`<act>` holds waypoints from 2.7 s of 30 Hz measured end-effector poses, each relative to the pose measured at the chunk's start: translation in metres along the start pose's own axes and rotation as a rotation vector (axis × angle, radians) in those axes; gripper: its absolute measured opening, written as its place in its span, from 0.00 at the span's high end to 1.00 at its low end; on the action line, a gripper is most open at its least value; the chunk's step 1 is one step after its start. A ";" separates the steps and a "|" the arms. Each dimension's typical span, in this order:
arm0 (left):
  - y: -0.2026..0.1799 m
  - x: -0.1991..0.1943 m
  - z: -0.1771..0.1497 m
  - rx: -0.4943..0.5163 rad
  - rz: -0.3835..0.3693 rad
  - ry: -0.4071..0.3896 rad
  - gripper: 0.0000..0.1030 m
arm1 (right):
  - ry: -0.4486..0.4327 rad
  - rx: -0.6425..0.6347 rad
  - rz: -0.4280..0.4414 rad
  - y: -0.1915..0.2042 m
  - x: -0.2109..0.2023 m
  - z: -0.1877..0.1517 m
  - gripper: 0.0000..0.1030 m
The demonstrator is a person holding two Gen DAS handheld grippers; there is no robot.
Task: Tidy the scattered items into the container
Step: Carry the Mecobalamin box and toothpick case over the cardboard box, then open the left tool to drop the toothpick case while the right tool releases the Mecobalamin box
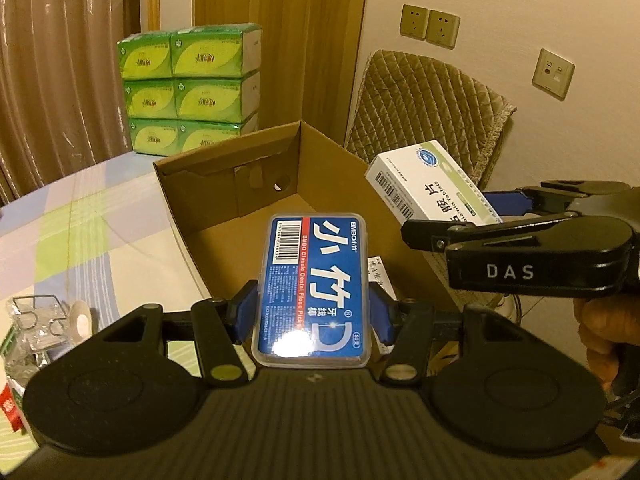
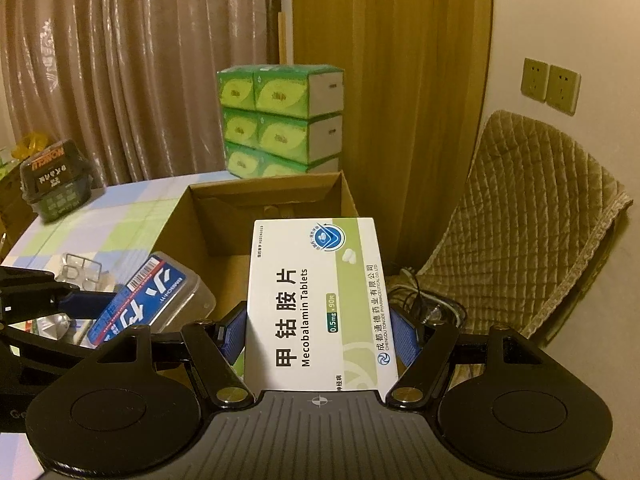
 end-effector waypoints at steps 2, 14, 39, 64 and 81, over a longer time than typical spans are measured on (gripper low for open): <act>-0.002 0.003 0.000 0.001 -0.005 0.003 0.50 | 0.004 0.002 -0.002 -0.002 0.002 -0.001 0.34; -0.005 0.015 -0.004 0.015 -0.001 0.014 0.39 | 0.012 0.007 -0.009 -0.005 0.005 -0.004 0.34; 0.021 -0.006 -0.021 -0.007 0.041 0.016 0.39 | 0.021 -0.021 0.016 0.018 0.017 0.001 0.34; 0.035 -0.017 -0.034 -0.029 0.055 0.021 0.38 | -0.021 0.040 0.020 0.014 -0.001 -0.010 0.23; 0.060 -0.064 -0.064 -0.082 0.103 0.015 0.29 | -0.034 0.025 0.052 0.062 -0.047 -0.033 0.02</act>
Point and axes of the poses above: each gripper's, at about its wrist camera, not at the fingertips, and x roughly the way its jaws point, y to its left, z to its top, the point moved 7 cm from there along x, roughly the way its jaws point, and after that the axes turned 13 degrees about z, right-handed, at the moved point
